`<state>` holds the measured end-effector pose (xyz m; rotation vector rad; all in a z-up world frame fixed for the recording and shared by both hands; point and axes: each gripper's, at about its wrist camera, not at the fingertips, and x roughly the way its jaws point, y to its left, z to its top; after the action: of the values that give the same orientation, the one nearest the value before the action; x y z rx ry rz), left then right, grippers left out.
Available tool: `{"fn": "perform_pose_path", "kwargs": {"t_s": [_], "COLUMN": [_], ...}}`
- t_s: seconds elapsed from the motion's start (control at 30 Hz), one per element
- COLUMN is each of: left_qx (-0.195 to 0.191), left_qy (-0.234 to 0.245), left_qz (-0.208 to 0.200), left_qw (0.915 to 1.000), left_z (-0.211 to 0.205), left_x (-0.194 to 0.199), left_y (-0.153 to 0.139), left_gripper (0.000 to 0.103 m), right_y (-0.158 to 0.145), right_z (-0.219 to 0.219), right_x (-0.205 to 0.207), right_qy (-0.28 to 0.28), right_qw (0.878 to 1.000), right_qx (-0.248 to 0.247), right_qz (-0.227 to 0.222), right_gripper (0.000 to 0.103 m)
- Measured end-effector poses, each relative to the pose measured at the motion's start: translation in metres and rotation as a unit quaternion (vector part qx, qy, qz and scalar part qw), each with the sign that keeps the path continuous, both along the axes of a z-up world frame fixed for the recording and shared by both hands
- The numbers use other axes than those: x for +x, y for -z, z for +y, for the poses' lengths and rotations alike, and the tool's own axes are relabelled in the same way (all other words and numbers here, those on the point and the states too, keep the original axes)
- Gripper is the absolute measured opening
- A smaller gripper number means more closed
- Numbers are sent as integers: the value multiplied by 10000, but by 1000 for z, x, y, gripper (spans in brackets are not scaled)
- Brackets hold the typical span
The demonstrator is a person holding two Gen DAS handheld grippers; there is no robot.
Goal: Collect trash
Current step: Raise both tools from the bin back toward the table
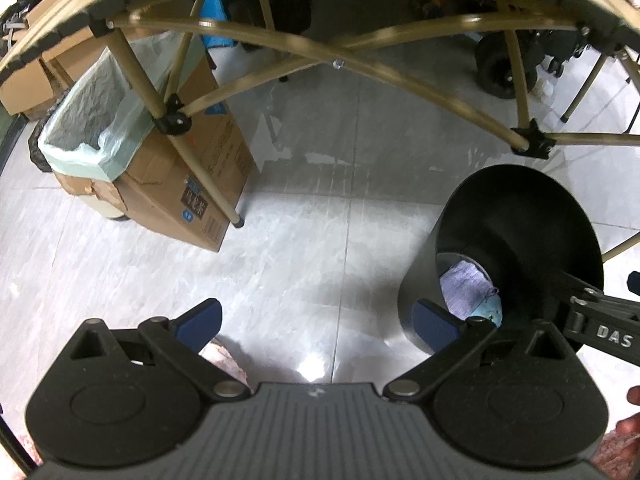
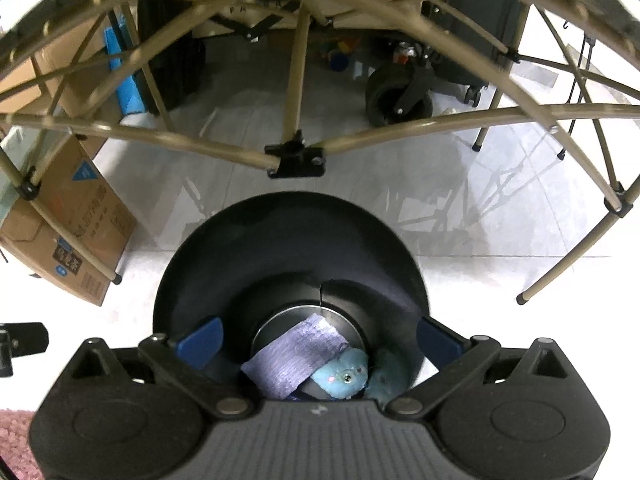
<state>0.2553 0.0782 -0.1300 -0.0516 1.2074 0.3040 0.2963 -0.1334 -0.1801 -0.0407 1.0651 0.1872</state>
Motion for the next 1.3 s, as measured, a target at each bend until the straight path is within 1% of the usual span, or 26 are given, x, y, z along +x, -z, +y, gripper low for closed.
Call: {"fn": "perform_pose_path", "kwargs": {"t_s": [0.2,0.33,0.47,0.57,0.73,0.93,1.1,1.3], "left_qx": [72,136,81,108,138,312,305,364], "left_qy": [163,293,370,389,495,563,563,527], "left_qz": [-291,-597,-879,-1127,-1511,-2094,-2347,-2639], "left_qw": [9994,9977,9954,9928,9872,9757,9700,9624], "left_z": [-10,-19,-24,-28,-35,-42,-44,-48], "left_x": [-7,-15,-22,-27,-32,-33,-25,-10], "left_y": [-10,-22,-35,-47,-69,-99,-115,-133], "left_gripper": [103,103,103,103,103,103,103,103], "right_y": [-20,-35,-50,-62,-87,-121,-146,-168], "right_z": [-21,-29,-41,-48,-61,-72,-73,-68], "right_x": [-14,-24,-35,-42,-52,-59,-56,-46], "right_qy": [76,24,20,33,55,96,79,-6], "right_qw": [9994,9984,9966,9948,9898,9805,9720,9630], "right_qx": [208,272,378,484,688,821,854,818], "right_qz": [-273,-502,-726,-894,-1247,-1782,-2189,-2569], "right_gripper": [103,103,103,103,103,103,103,103]}}
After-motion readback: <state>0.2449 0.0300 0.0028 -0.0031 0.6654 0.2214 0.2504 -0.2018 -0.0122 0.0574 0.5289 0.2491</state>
